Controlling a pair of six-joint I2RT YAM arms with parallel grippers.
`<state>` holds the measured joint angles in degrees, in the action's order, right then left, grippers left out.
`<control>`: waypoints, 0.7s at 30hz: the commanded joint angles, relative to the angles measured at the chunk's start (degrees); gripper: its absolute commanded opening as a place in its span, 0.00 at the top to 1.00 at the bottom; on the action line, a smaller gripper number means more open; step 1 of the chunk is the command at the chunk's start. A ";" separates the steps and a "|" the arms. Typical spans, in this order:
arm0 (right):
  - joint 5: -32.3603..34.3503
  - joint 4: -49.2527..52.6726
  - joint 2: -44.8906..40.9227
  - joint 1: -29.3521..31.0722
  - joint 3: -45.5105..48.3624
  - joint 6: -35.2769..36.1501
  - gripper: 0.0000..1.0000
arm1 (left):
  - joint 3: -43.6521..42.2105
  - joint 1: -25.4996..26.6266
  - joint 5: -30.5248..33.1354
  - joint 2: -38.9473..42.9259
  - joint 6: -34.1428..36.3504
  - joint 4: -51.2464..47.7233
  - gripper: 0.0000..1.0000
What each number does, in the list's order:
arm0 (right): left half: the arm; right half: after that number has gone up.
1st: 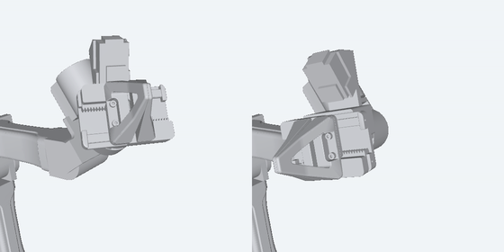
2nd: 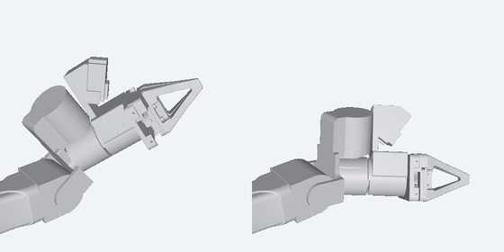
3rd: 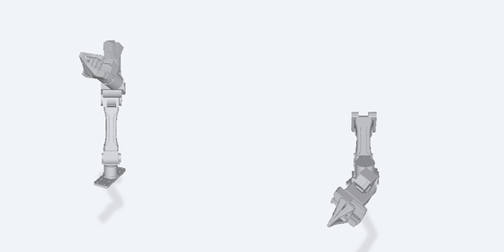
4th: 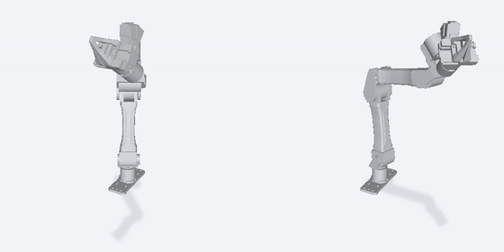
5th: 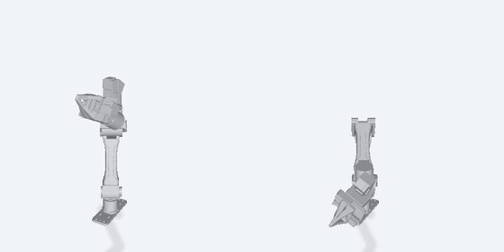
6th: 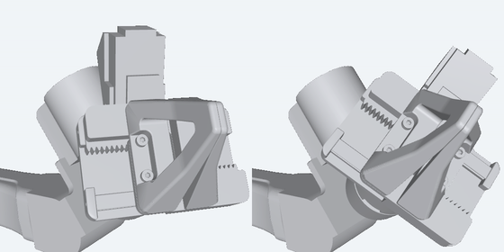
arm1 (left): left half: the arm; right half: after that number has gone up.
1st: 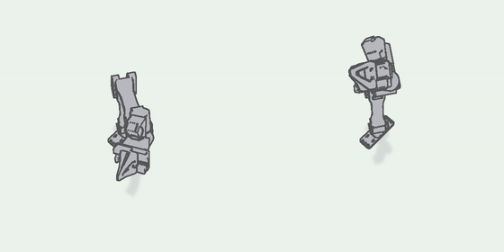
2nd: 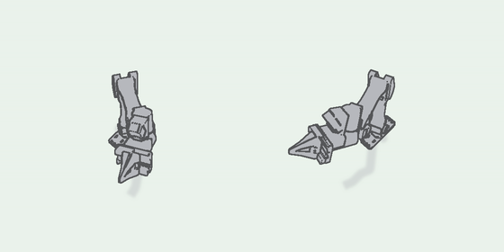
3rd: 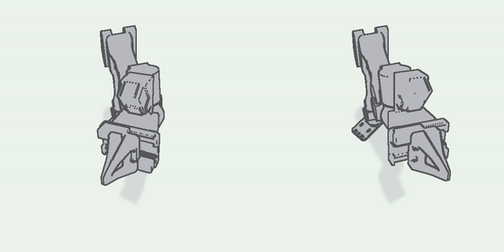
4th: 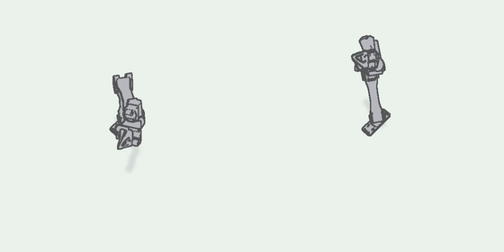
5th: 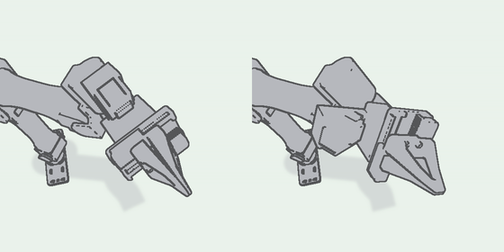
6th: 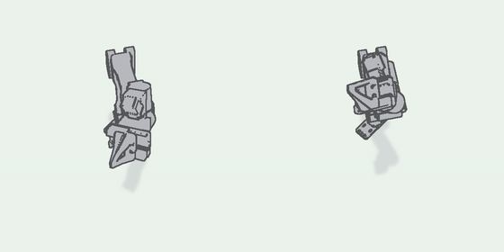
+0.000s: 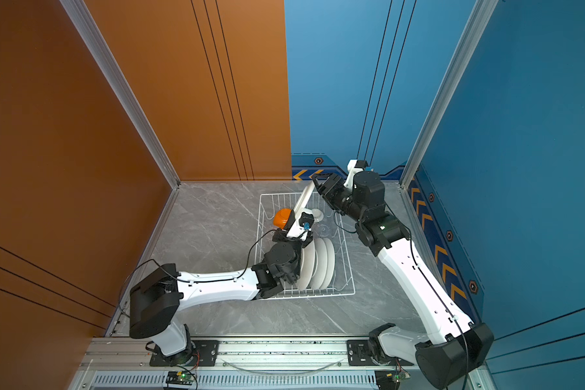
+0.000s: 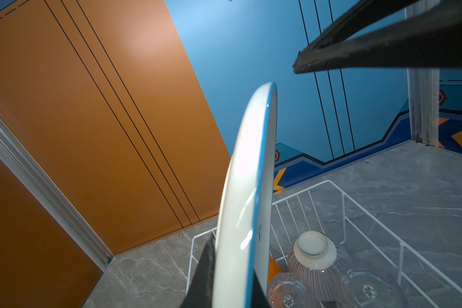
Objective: Unload the mixed dishes from the dish rack
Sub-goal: 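Pull the watermelon plate from the rack with the left gripper while the right releases, then lower the watermelon plate onto the table beside the rack with the left gripper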
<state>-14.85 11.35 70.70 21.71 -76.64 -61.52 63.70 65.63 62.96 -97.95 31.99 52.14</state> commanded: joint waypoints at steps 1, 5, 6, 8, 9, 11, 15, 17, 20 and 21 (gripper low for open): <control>-0.81 -1.43 -1.31 -1.50 1.30 1.24 0.45 | 0.69 -1.20 -0.91 3.85 3.12 6.31 1.00; -0.98 -1.35 -2.22 -2.97 2.63 2.08 0.45 | 0.70 -2.72 -1.68 5.20 1.56 2.53 1.00; -1.25 -1.26 -2.39 -3.27 2.88 2.40 0.45 | 0.73 -3.29 -2.23 5.79 0.22 0.39 1.00; -1.90 -1.02 -2.41 -3.71 3.48 2.97 0.45 | 0.67 -4.45 -3.28 6.85 -2.51 -3.32 1.00; -2.19 -0.90 -2.42 -3.82 3.75 3.42 0.44 | 0.52 -5.07 -3.87 7.49 -3.75 -5.27 1.00; -2.30 0.03 -2.62 -4.05 4.19 4.65 0.44 | 0.28 -6.35 -5.26 8.85 -5.93 -8.45 1.00; -1.72 1.31 -3.91 -4.64 5.97 7.89 0.42 | -0.01 -10.50 -10.31 13.49 -15.73 -22.03 1.00; -1.10 1.67 -5.02 -4.81 7.12 10.16 0.39 | -0.41 -13.37 -14.04 16.69 -23.16 -30.09 1.00; 1.06 3.92 -6.43 -4.77 8.41 15.02 0.34 | -1.92 -18.26 -17.60 21.67 -32.38 -39.47 1.00; 1.83 5.25 -6.70 -4.81 8.66 16.87 0.33 | -2.49 -19.80 -17.80 23.46 -34.35 -42.19 1.00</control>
<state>-15.44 13.04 65.91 17.17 -69.08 -51.68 61.56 49.06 48.86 -80.16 9.89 17.96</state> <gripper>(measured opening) 0.664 0.125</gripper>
